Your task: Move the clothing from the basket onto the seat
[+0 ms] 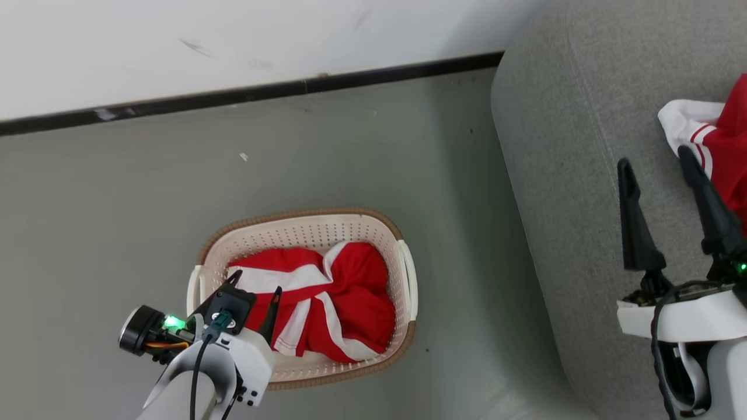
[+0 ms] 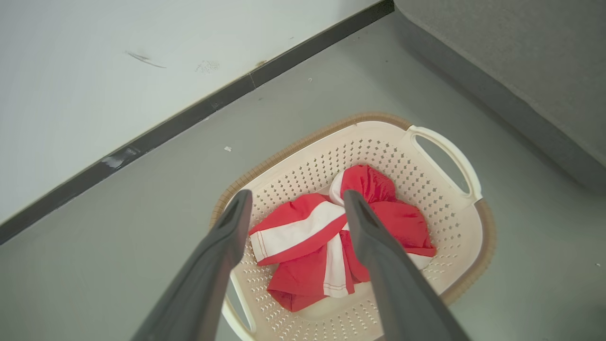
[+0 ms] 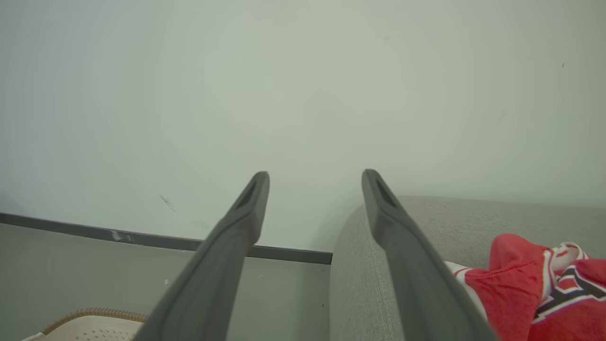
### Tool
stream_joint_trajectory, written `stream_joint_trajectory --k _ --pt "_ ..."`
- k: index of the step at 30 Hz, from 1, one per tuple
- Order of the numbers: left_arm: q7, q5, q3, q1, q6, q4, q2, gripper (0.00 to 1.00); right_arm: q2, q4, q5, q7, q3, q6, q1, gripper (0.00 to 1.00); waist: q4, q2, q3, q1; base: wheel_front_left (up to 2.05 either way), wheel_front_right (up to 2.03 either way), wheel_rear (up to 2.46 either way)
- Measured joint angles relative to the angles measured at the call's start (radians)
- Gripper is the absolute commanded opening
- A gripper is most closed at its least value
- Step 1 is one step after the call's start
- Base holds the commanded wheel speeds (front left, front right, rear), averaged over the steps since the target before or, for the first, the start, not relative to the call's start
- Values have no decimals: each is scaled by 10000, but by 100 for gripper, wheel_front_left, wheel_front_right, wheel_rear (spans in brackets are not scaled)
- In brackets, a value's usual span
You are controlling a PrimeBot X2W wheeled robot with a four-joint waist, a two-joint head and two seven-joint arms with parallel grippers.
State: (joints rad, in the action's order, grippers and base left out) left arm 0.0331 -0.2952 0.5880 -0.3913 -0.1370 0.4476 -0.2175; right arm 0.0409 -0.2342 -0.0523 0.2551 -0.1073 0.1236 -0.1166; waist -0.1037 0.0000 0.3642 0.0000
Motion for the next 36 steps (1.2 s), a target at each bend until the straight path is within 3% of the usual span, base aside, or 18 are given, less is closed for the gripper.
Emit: stream_joint_trajectory --k 14,36 --pt "31 639 366 -1544 178 1369 203 100 4 -556 447 0 150 0 -1528 100 -652 0 1938 0 0 0 0" --pt "376 1572 817 -3178 343 2920 205 100 12 -750 1055 2 155 0 -3259 100 -1457 0 4094 0 0 0 0"
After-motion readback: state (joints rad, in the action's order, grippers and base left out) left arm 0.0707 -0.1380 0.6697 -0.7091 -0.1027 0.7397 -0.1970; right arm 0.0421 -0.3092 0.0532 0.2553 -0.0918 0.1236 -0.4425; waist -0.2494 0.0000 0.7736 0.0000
